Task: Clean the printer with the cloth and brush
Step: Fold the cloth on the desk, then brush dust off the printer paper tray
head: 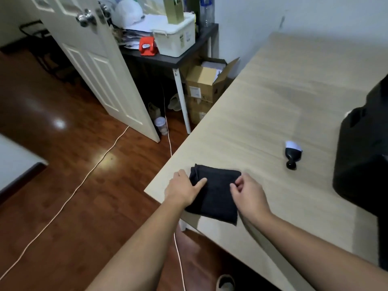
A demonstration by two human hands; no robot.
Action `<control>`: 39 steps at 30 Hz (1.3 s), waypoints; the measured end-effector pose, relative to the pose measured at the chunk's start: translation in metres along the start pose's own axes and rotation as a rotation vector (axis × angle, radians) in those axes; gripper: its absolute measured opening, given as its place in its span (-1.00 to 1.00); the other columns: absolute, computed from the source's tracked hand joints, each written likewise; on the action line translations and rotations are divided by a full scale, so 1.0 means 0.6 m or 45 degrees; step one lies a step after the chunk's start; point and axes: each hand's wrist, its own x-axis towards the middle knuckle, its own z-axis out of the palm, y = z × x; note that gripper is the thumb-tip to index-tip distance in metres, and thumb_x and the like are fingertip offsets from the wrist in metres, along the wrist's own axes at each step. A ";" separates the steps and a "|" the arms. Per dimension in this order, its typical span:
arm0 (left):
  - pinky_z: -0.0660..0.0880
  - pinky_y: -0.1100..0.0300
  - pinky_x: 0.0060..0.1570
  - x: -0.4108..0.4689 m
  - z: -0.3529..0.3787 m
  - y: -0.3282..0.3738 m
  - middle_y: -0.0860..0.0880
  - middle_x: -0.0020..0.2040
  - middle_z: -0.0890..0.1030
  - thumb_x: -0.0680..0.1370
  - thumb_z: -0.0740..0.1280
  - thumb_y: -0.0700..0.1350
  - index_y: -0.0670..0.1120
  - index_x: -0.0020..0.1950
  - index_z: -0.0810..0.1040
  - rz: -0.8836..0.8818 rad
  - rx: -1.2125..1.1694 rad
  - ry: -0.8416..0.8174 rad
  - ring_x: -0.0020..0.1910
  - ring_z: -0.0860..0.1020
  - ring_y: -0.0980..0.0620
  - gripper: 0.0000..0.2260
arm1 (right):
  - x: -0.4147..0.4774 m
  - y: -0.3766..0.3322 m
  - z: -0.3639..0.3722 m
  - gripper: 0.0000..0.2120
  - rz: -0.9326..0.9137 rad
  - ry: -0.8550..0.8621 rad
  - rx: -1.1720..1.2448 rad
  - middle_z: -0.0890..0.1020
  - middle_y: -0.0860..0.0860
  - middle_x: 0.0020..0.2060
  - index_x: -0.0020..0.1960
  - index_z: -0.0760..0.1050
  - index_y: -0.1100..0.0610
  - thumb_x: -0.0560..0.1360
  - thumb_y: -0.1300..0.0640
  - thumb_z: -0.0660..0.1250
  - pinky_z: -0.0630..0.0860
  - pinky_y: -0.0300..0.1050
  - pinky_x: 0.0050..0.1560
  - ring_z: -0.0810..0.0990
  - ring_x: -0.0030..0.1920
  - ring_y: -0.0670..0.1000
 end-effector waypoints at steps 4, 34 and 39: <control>0.45 -0.01 0.16 0.015 0.014 0.027 -0.14 0.23 0.43 0.51 0.27 0.22 -0.16 0.25 0.47 0.014 0.070 -0.043 0.21 0.46 -0.16 -0.48 | 0.044 0.018 -0.010 -0.79 0.353 -0.101 -0.062 0.52 -0.04 -0.23 -0.12 0.46 0.08 0.47 -0.07 0.27 0.42 -0.09 -0.17 0.52 -0.19 0.05; 0.35 0.03 0.24 0.161 0.056 0.254 -0.09 0.48 0.25 0.61 0.18 0.00 -0.05 0.46 0.26 0.753 0.317 0.050 0.39 0.29 -0.11 -0.58 | 0.213 0.078 -0.079 -0.50 -0.138 -0.101 -0.704 0.10 -0.12 0.52 0.49 0.12 -0.05 0.58 -0.10 0.11 0.04 -0.04 0.45 0.02 0.52 -0.08; 0.36 -0.01 0.25 0.154 0.027 0.272 -0.06 0.44 0.29 0.58 0.23 0.02 -0.04 0.42 0.32 0.707 0.270 -0.063 0.40 0.28 -0.10 -0.58 | 0.211 0.064 -0.110 -0.49 -0.122 -0.141 -0.590 0.14 -0.07 0.51 0.48 0.17 -0.06 0.56 -0.09 0.17 0.07 -0.03 0.45 0.05 0.51 -0.03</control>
